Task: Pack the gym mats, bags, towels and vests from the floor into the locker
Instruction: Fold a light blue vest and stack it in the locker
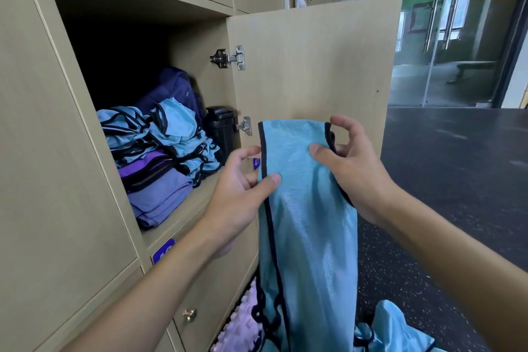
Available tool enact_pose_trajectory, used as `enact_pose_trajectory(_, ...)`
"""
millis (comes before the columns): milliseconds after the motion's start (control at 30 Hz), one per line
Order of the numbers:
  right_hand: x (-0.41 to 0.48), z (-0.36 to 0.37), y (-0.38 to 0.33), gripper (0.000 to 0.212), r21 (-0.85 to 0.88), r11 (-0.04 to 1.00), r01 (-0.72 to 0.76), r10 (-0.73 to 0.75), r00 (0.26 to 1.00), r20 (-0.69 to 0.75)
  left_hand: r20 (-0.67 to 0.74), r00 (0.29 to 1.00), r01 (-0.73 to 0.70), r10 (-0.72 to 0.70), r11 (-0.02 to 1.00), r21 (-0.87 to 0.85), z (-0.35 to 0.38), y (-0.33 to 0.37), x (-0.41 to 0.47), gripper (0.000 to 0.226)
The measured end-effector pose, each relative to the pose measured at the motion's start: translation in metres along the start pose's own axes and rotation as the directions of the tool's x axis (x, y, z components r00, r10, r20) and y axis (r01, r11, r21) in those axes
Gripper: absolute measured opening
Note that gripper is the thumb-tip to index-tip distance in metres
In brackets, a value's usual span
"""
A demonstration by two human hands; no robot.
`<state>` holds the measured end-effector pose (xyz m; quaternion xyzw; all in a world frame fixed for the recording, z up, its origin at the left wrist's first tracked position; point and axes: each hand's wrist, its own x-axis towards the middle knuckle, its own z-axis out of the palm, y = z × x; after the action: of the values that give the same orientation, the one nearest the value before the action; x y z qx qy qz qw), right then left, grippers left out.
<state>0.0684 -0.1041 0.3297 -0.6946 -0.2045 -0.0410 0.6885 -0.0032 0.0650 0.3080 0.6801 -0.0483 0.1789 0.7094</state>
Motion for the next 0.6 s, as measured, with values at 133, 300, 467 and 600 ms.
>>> enact_pose_trajectory(133, -0.002, -0.002, 0.006, 0.063, 0.019, 1.0, -0.024, 0.022, 0.996, 0.081, -0.025, 0.999, -0.045, 0.044, 0.998, -0.048, 0.003, -0.004, -0.002, 0.048)
enact_pose_trajectory(300, 0.0, -0.001, 0.008, 0.065, -0.044, 0.999, 0.018, -0.017, 0.999, 0.031, 0.192, 0.981, -0.006, 0.016, 0.999, -0.049, 0.007, -0.013, -0.008, 0.084)
enact_pose_trajectory(467, 0.003, -0.008, 0.011, 0.069, -0.048, 0.999, -0.01, 0.008, 0.999, -0.039, 0.192, 0.98, -0.035, 0.051, 0.996, -0.084, 0.008, -0.011, -0.007, 0.072)
enact_pose_trajectory(600, -0.001, -0.012, 0.014, 0.099, 0.013, 0.996, -0.083, 0.081, 0.987, 0.138, 0.053, 0.991, -0.122, 0.126, 0.991, -0.059, 0.009, -0.01, -0.002, 0.059)
